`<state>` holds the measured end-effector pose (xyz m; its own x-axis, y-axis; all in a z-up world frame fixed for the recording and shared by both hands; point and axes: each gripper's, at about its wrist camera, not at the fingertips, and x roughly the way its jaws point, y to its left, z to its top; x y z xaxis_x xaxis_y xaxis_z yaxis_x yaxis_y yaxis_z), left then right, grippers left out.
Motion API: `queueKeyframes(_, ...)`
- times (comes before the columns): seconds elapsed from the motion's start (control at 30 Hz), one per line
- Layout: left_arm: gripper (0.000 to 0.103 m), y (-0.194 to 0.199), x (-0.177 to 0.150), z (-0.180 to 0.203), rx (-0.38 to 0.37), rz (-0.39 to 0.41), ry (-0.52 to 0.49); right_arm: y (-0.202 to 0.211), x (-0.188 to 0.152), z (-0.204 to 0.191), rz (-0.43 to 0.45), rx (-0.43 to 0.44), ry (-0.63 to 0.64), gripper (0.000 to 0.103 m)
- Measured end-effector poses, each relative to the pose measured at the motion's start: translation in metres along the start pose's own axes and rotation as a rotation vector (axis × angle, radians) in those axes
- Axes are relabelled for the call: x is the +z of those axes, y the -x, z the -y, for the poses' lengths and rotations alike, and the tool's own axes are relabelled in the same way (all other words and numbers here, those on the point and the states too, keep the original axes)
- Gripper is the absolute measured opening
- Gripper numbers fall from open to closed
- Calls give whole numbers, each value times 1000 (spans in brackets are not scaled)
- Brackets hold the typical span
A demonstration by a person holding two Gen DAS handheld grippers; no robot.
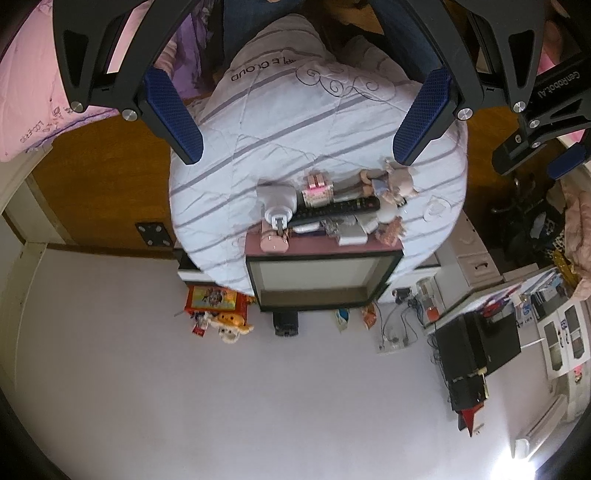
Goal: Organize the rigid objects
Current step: 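Grasp the white plug adapter with the right gripper while the left grasps the pig figurine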
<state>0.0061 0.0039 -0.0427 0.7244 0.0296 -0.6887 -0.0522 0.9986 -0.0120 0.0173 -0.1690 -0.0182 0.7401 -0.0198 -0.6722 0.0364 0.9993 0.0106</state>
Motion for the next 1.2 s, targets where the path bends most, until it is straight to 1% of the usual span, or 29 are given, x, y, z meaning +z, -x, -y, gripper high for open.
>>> queueKeyframes(0.27,103,-61,-3,9,-46,-95,-23,-56,-6,12,-93,-7,-5,103)
queueKeyframes(0.47,103,-99,4,13,-78,-136,-21,-89,0,20,-133,-14,-13,103)
queueKeyframes(0.77,103,-146,15,22,-94,-177,-17,-134,12,29,-181,-25,-12,103)
queueKeyframes(0.97,103,-168,20,28,-104,-201,-27,-159,18,33,-202,-19,-2,103)
queueKeyframes(1.2,103,-191,21,32,-118,-213,-35,-184,24,36,-204,-7,7,103)
